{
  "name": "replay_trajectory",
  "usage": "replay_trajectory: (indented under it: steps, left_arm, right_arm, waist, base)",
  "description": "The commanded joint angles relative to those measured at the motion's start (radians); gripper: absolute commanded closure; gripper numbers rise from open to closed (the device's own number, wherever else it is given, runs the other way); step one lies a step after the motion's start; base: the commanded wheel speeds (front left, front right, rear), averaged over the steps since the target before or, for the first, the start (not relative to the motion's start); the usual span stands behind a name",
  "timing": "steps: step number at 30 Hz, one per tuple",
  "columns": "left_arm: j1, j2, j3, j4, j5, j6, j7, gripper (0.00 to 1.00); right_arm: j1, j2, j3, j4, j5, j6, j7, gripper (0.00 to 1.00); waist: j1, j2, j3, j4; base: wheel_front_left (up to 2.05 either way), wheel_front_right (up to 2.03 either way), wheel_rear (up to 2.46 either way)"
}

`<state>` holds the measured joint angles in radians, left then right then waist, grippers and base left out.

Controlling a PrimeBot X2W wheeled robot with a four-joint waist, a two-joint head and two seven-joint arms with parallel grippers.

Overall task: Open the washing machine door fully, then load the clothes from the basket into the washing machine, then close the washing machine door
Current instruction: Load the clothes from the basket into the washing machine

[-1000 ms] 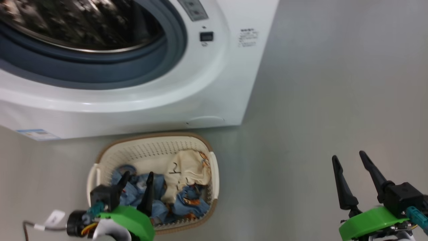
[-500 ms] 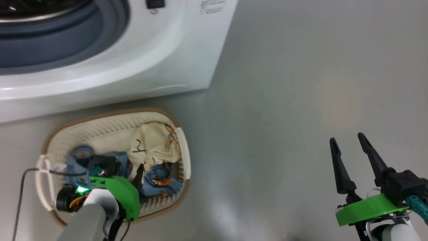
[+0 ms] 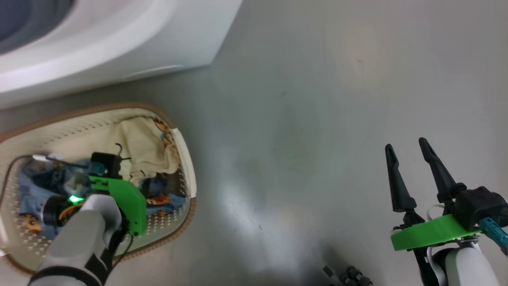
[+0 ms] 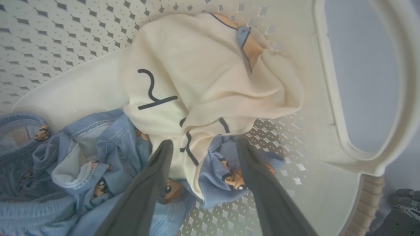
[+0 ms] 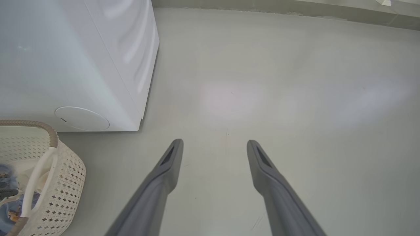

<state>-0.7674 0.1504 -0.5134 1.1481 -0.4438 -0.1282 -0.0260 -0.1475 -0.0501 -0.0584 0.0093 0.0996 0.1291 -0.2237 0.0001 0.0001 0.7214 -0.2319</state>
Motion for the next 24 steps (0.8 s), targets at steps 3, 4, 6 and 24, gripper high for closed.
replay_trajectory:
  steps: [3,4,6,24]
  left_arm:
    - [-0.027,0.041,0.000,0.030,-0.008,-0.002,0.023,0.00]
    - [-0.051,0.048,-0.008,0.051,-0.010,-0.002,0.032,0.00]
    - [-0.075,0.057,-0.013,0.070,-0.009,-0.002,0.039,0.00]
    - [-0.190,0.035,-0.034,0.134,-0.013,0.038,0.085,0.00]
  right_arm:
    - [-0.001,-0.005,0.030,-0.013,0.005,0.002,-0.015,0.00]
    - [-0.008,-0.005,0.028,-0.010,0.007,0.002,-0.018,0.00]
    - [-0.015,-0.004,0.028,-0.010,0.010,0.002,-0.021,0.00]
    - [0.030,-0.001,0.014,-0.060,0.010,0.002,-0.026,0.00]
  waist:
    - [-0.0001,-0.0001,0.074,-0.048]
    - [-0.0001,-0.0001,0.092,-0.056]
    - [-0.0001,-0.0001,0.109,-0.063]
    - [-0.0001,-0.0001,0.174,-0.083]
  base:
    - [0.00,0.00,0.00]
    - [0.00,0.00,0.00]
    - [0.00,0.00,0.00]
    - [0.00,0.00,0.00]
